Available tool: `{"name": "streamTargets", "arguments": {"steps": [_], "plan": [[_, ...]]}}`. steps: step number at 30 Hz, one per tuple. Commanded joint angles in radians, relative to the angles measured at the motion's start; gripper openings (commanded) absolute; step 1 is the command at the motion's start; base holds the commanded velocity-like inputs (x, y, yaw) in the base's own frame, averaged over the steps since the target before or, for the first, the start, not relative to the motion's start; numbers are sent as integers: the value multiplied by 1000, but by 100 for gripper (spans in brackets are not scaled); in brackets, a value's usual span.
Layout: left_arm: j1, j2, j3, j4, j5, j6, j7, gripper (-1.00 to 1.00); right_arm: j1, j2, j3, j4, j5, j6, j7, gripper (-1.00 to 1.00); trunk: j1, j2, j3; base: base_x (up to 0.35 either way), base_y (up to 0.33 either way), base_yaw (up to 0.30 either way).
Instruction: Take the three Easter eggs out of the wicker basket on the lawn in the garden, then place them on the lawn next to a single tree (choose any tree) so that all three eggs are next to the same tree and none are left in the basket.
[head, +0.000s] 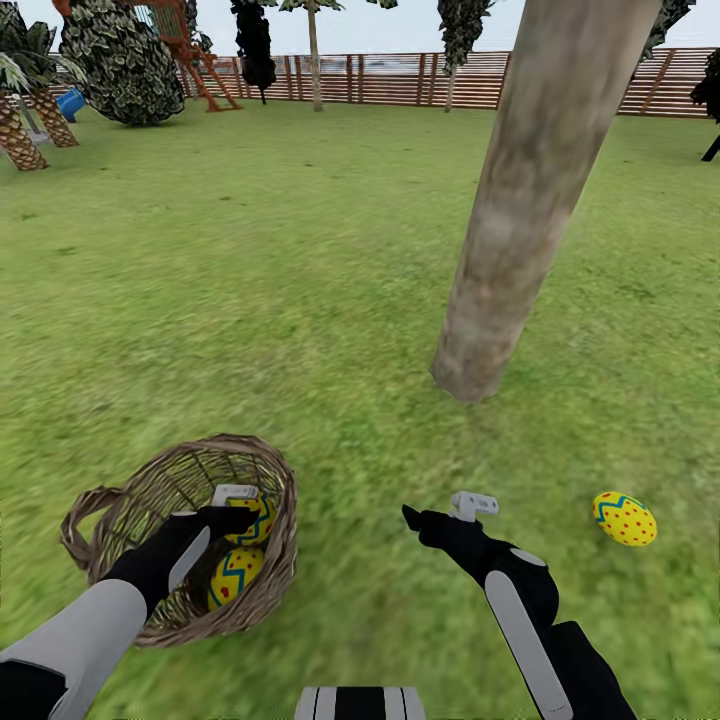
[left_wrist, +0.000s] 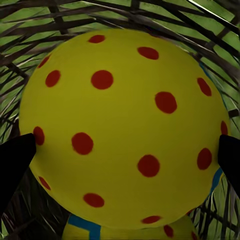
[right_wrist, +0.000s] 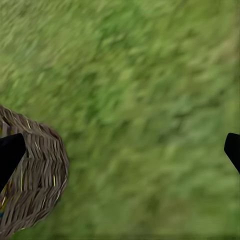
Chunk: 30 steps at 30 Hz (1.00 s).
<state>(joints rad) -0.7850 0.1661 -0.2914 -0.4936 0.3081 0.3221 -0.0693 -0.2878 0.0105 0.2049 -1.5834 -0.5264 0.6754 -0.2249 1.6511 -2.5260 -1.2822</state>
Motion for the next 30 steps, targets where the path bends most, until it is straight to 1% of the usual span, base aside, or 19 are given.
{"name": "streamTargets", "arguments": {"steps": [1,7,16,18,21,24,30], "plan": [[0,1,-5,-2,5,4,0,-100,-1,0,1,-1,-11,3,-10,100,0,0,-1,-27,0,0],[0,1,-5,-1,5,3,0,-100,-1,0,1,-1,-11,3,-10,100,0,0,-1,-66,0,0],[0,1,-5,-3,6,2,-1,-100,-1,0,1,-1,-11,3,-10,100,0,0,-1,-6,0,0],[0,1,-5,-3,5,4,-1,-100,-1,0,1,-1,-11,3,-10,100,-1,0,7,0,0,0],[0,1,-5,-2,5,5,-1,-100,-1,0,1,-1,-11,3,-10,100,-1,0,7,0,0,0],[0,1,-5,1,5,7,-1,-100,-1,0,2,-1,-11,3,-10,100,-3,1,19,0,0,0],[0,1,-6,4,3,14,-2,-100,-1,1,2,-1,-11,3,-10,100,-3,1,19,0,0,0]]}}
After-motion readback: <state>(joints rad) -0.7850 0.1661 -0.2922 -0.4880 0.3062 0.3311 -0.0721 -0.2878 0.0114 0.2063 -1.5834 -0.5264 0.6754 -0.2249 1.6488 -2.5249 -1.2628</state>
